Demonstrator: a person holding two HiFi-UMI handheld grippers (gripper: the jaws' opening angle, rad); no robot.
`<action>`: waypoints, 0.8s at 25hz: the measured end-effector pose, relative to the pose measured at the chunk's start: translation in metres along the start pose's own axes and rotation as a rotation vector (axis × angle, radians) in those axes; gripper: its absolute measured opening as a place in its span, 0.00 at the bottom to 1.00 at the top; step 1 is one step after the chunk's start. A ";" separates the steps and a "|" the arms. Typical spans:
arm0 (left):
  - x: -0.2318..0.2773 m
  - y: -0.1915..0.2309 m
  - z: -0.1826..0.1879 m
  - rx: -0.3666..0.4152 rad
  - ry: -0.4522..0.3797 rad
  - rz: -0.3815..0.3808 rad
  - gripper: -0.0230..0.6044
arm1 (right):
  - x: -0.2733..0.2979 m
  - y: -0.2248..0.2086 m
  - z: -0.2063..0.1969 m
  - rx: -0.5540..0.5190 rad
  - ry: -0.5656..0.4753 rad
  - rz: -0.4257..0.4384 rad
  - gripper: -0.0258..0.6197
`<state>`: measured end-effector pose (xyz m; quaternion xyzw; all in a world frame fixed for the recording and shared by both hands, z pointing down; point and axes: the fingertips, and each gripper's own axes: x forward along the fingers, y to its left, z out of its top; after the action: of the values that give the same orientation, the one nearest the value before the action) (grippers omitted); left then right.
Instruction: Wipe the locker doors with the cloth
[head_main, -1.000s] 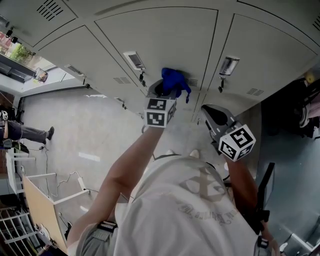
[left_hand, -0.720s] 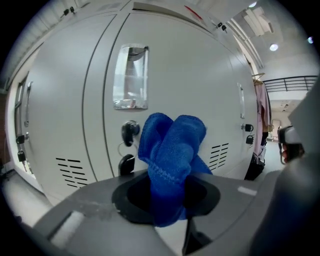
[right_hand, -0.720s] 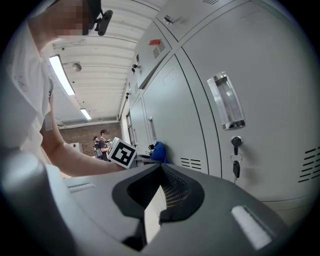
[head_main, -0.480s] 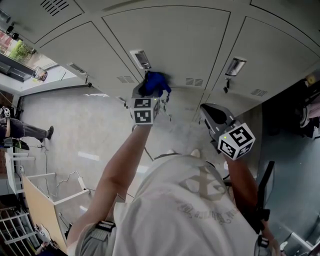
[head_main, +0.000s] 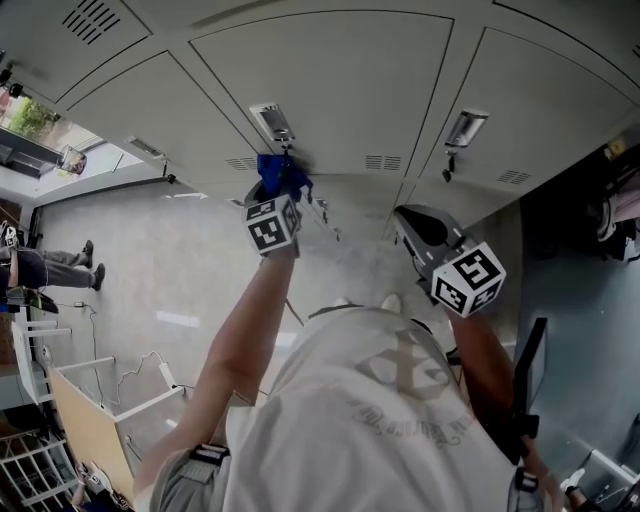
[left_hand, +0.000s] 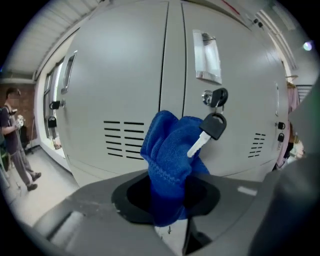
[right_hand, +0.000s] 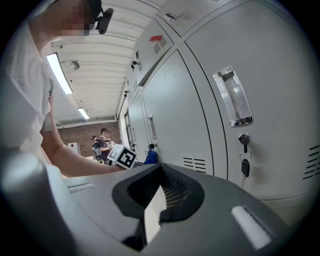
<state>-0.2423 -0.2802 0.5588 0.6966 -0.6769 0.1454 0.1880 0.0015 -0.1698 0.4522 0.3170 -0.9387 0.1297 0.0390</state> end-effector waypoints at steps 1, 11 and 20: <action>0.003 -0.004 -0.001 -0.011 0.002 -0.010 0.23 | -0.001 -0.001 0.000 0.001 0.001 -0.004 0.05; 0.006 -0.098 0.000 0.050 0.010 -0.170 0.23 | -0.018 -0.015 -0.002 0.014 -0.002 -0.046 0.05; -0.007 -0.185 0.015 0.169 -0.044 -0.315 0.23 | -0.037 -0.029 -0.004 0.029 -0.018 -0.065 0.05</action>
<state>-0.0590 -0.2786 0.5308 0.8103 -0.5489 0.1551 0.1345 0.0485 -0.1698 0.4564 0.3490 -0.9262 0.1393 0.0300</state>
